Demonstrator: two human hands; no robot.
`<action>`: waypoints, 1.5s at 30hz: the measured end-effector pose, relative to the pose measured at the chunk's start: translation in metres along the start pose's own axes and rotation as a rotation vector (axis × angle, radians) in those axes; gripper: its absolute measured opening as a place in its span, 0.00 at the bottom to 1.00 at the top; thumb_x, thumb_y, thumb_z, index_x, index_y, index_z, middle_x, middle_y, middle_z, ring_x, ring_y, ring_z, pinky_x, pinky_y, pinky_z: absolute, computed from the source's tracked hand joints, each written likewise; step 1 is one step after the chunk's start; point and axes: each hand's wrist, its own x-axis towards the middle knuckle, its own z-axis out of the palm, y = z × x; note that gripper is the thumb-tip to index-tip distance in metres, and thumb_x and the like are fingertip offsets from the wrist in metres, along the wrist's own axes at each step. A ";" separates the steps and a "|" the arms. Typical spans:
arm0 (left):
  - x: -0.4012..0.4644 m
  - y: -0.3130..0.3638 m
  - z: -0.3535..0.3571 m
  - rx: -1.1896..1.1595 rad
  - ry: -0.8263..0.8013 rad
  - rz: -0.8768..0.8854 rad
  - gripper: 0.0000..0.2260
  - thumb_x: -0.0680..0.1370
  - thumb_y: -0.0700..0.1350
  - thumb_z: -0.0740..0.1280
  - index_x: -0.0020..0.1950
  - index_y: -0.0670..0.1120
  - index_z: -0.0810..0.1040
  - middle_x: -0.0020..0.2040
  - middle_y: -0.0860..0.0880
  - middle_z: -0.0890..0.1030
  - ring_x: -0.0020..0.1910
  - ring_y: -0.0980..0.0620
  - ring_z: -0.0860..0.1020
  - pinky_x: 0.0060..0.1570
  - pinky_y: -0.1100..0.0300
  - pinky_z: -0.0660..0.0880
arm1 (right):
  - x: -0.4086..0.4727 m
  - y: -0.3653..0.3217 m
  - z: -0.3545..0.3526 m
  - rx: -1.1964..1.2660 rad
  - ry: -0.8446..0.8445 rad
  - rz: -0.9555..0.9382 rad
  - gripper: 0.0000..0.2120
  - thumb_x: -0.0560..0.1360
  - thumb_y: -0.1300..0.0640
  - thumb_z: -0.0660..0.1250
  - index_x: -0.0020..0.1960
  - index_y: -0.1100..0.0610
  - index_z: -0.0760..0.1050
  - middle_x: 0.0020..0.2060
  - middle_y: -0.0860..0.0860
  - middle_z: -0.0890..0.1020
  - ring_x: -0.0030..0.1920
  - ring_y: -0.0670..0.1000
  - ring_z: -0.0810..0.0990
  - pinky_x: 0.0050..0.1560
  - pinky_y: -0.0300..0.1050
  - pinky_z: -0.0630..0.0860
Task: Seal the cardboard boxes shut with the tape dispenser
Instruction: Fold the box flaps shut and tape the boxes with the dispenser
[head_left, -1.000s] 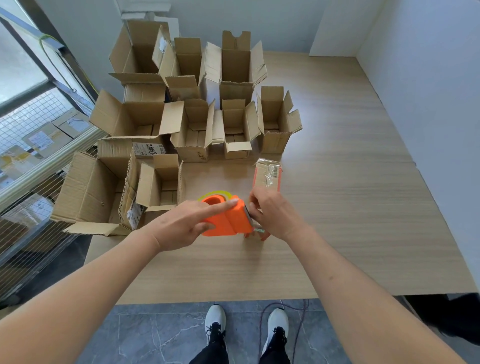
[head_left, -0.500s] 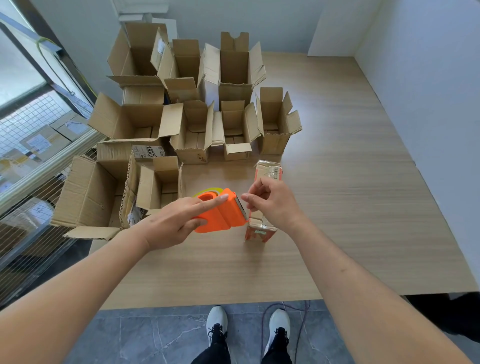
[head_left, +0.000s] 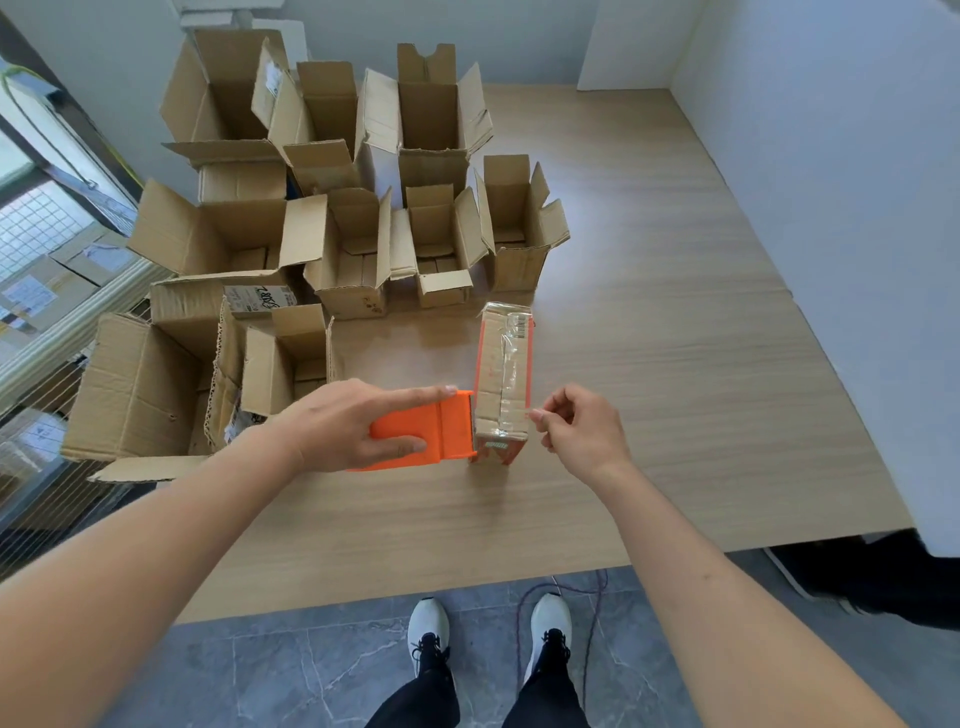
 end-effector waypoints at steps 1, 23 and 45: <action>-0.002 -0.003 0.001 -0.001 -0.028 -0.004 0.31 0.78 0.68 0.60 0.77 0.74 0.48 0.40 0.51 0.78 0.32 0.54 0.74 0.37 0.55 0.74 | -0.004 0.007 -0.004 0.019 0.001 0.035 0.08 0.75 0.60 0.75 0.40 0.56 0.77 0.32 0.52 0.83 0.31 0.51 0.84 0.39 0.54 0.84; 0.029 -0.021 0.009 0.070 -0.201 -0.094 0.30 0.79 0.65 0.63 0.73 0.80 0.48 0.49 0.53 0.80 0.40 0.52 0.76 0.44 0.54 0.76 | 0.000 0.040 0.015 -0.134 0.185 -0.150 0.14 0.70 0.53 0.80 0.47 0.52 0.75 0.36 0.47 0.80 0.35 0.45 0.79 0.37 0.41 0.74; 0.012 -0.016 0.014 -0.006 -0.206 -0.309 0.30 0.79 0.65 0.64 0.74 0.79 0.49 0.37 0.54 0.73 0.35 0.52 0.73 0.40 0.54 0.74 | 0.027 0.035 0.031 -0.602 0.092 -0.744 0.09 0.72 0.64 0.71 0.39 0.55 0.72 0.41 0.48 0.75 0.42 0.54 0.73 0.33 0.51 0.75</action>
